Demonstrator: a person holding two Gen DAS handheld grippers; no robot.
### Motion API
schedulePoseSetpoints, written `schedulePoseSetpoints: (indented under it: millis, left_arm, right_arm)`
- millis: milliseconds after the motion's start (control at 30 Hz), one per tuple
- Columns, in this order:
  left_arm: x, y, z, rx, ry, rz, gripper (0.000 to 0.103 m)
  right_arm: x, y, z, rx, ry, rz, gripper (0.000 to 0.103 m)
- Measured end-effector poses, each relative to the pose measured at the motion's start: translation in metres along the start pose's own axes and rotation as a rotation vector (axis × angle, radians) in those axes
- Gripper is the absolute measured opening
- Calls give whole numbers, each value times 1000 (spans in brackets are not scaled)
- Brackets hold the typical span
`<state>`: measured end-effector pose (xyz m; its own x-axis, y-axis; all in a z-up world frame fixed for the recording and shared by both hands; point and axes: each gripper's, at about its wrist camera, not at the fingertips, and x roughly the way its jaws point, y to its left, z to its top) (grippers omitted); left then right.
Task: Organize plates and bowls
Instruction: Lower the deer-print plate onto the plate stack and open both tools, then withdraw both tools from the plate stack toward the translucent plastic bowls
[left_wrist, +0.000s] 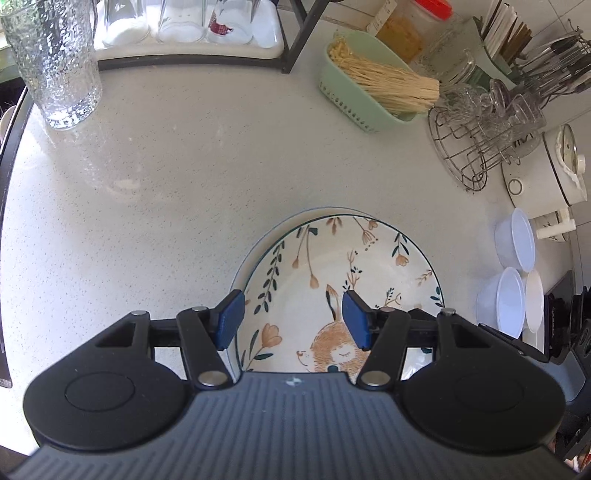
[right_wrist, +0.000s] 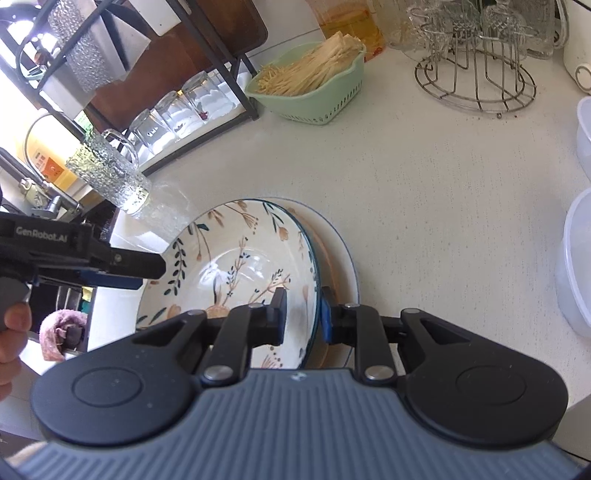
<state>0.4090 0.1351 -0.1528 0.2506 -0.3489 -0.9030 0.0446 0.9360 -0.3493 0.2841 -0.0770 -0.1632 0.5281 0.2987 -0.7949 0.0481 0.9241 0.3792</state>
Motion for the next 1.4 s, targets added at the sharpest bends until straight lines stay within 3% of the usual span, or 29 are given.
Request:
schedulePoseSetpoints:
  millis: [233, 400, 633, 800, 1067, 1400]
  left_arm:
    - [-9, -6, 3, 22, -41, -15, 63]
    - [-11, -9, 4, 25, -49, -21, 63]
    - [-19, -17, 5, 31, -83, -22, 63]
    - [-32, -33, 5, 89, -116, 11, 63]
    - [-63, -61, -6, 121, -215, 45, 63]
    - [-86, -99, -45, 128, -307, 60, 63]
  right_arm:
    - [-3, 6, 7, -45, -24, -30, 23]
    - [0, 18, 11, -149, -31, -127, 23]
    - [-4, 20, 11, -187, -78, -110, 22]
    - [-14, 16, 13, -162, -105, -85, 22]
    - [-56, 6, 19, -131, -194, -47, 22]
    - [-116, -8, 19, -162, -305, -11, 23]
